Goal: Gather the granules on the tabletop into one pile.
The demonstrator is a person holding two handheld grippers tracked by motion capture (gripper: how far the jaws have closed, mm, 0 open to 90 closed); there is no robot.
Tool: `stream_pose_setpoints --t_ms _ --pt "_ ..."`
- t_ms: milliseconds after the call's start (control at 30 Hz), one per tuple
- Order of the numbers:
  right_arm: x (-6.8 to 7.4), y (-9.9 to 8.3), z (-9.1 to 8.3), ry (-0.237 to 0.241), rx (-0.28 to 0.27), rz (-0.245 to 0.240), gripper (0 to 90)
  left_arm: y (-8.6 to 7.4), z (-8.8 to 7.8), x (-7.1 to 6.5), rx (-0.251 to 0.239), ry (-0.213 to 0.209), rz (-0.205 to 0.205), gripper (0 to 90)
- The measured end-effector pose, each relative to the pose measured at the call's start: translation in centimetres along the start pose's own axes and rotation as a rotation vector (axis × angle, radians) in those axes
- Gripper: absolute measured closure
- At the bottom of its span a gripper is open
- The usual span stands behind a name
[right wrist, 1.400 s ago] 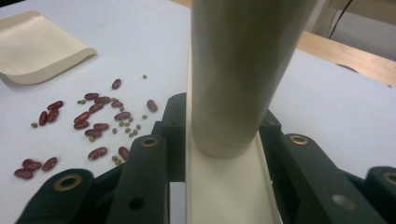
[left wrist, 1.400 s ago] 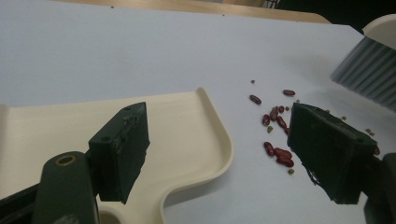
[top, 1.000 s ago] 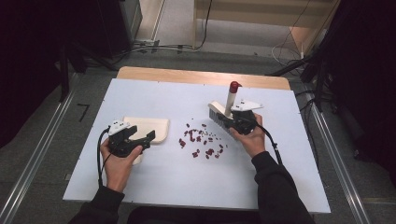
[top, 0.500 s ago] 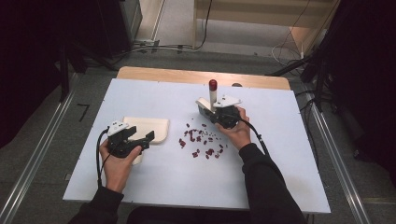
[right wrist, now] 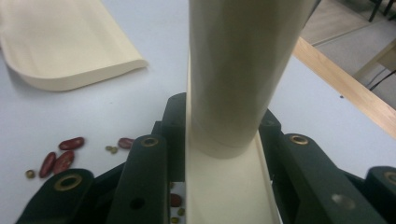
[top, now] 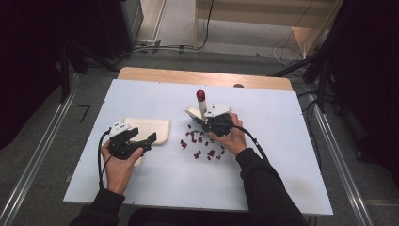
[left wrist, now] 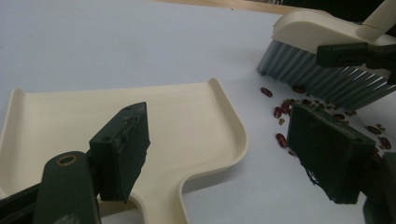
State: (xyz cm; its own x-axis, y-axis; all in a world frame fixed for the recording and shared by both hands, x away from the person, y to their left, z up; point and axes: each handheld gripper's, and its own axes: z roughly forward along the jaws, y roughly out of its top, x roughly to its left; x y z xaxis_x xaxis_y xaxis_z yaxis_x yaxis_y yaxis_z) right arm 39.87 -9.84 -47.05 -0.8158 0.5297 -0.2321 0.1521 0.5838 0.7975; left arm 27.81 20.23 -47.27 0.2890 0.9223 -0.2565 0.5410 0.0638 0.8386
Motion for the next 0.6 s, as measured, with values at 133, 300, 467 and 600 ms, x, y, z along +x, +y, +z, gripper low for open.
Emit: stream_pose_setpoints --t_ms 133,300,467,600 --pt "1.1 0.3 -0.2 0.023 -0.007 -0.042 64.3 0.0 0.0 0.0 0.000 -0.003 -0.003 22.5" --pt "1.1 0.6 -0.5 0.000 -0.021 -0.051 64.3 0.0 0.0 0.0 -0.002 -0.004 -0.003 22.6" --pt "0.4 1.0 -1.9 0.018 -0.055 0.038 64.3 0.0 0.1 0.1 0.003 -0.004 -0.005 22.6" --pt "1.2 1.0 -3.1 0.051 -0.070 0.067 64.3 0.0 0.1 0.2 0.000 0.001 -0.007 22.6"
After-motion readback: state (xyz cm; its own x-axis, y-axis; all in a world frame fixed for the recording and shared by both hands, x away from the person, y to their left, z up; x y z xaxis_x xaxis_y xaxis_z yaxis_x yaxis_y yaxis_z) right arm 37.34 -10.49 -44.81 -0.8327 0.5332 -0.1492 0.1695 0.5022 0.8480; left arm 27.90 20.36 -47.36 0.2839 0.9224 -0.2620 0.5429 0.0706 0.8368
